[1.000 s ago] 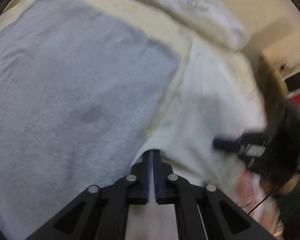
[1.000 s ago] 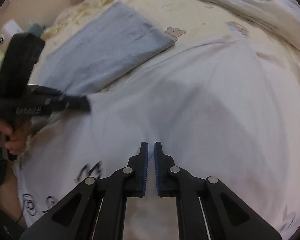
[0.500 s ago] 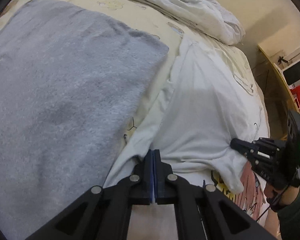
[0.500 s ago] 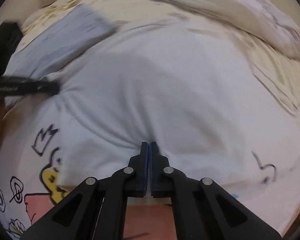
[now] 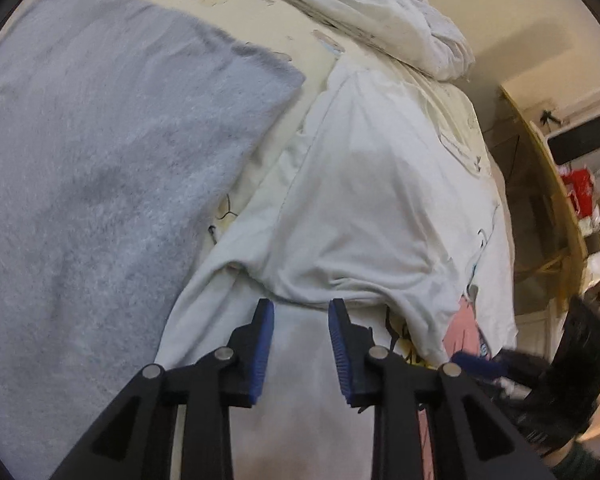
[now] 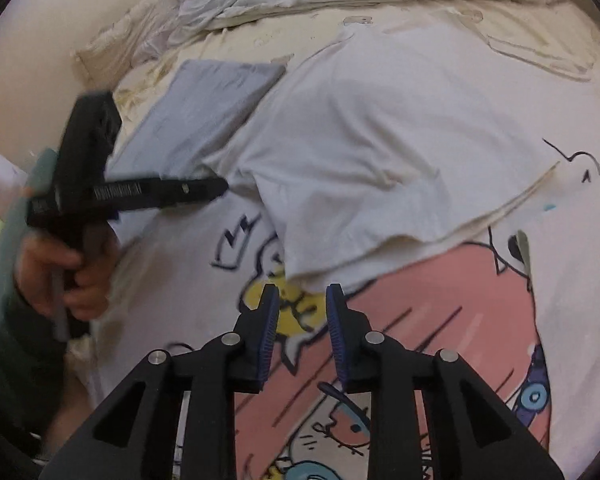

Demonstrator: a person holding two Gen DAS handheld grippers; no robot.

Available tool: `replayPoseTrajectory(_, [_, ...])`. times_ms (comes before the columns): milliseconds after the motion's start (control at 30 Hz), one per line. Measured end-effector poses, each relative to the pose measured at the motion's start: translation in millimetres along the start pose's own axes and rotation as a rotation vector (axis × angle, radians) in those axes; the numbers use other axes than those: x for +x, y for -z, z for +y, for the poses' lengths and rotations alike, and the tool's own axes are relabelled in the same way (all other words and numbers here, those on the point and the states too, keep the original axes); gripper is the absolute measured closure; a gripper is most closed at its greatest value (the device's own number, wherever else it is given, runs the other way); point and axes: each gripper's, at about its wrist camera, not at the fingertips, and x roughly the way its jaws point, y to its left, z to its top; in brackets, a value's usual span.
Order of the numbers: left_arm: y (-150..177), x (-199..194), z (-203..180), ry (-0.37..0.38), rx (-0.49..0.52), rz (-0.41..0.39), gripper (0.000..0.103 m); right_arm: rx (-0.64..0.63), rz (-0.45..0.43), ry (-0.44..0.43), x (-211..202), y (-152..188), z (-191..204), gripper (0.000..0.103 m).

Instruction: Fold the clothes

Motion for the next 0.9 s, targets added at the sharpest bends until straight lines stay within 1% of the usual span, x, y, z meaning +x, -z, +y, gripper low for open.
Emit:
replayPoseTrajectory(100, [-2.4,1.4,1.1,0.007,-0.016,0.0,0.074,-0.028,-0.016,-0.011,0.1,5.6,8.9,0.075])
replayPoseTrajectory(167, [-3.7,3.8,-0.8,0.002,-0.013,0.001,0.074,-0.077,-0.027,0.038,3.8,4.0,16.2,0.075])
replayPoseTrajectory(267, [-6.3,7.1,-1.0,0.017,-0.028,0.003,0.074,-0.088,0.001,0.059,21.6,0.3,19.1,0.075])
replayPoseTrajectory(300, [-7.1,7.6,0.8,0.024,-0.038,0.0,0.074,-0.093,0.002,0.069,28.2,-0.9,19.7,0.079])
replayPoseTrajectory(333, [-7.9,8.2,2.5,0.03,-0.049,-0.002,0.074,-0.109,-0.015,0.093,28.8,-1.5,20.8,0.09])
replayPoseTrajectory(367, [-8.8,8.7,4.3,0.036,-0.059,-0.005,0.074,-0.132,-0.042,0.111,26.2,-2.5,22.6,0.095])
replayPoseTrajectory(400, [-9.6,9.2,6.1,0.043,-0.069,-0.008,0.074,-0.135,-0.06,0.104,20.6,-3.9,22.7,0.099])
replayPoseTrajectory(433, [-10.4,9.8,7.9,0.049,-0.08,-0.011,0.074,-0.137,-0.077,0.096,14.7,-5.3,22.8,0.099])
replayPoseTrajectory(500, [-12.2,9.4,11.7,0.052,-0.096,-0.019,0.077,-0.137,-0.101,0.052,-4.7,-8.1,24.1,0.1])
replayPoseTrajectory(567, [-14.1,8.9,14.5,0.052,-0.112,-0.028,0.077,-0.133,-0.118,0.006,-24.8,-10.7,25.4,0.1])
replayPoseTrajectory(633, [-16.1,7.8,17.1,0.049,-0.127,-0.039,0.077,-0.129,-0.093,-0.014,-35.5,-11.3,23.2,0.1])
replayPoseTrajectory(667, [-17.2,7.0,18.3,0.046,-0.133,-0.045,0.077,-0.116,-0.057,-0.016,-32.8,-10.1,18.6,0.1])
replayPoseTrajectory(767, [-19.2,5.5,17.9,0.025,-0.134,-0.057,0.077,-0.043,0.036,-0.034,-7.8,-1.7,-0.6,0.098])
replayPoseTrajectory(800, [-19.5,5.0,16.9,0.015,-0.131,-0.06,0.077,-0.023,0.079,-0.034,4.9,2.5,-4.8,0.095])
replayPoseTrajectory(833, [-18.9,3.6,17.1,0.008,-0.135,-0.064,0.077,-0.005,0.121,-0.035,16.9,6.6,-9.0,0.095])
replayPoseTrajectory(900, [-17.8,0.1,17.2,-0.006,-0.144,-0.074,0.077,-0.004,0.119,-0.05,11.9,12.7,-10.9,0.094])
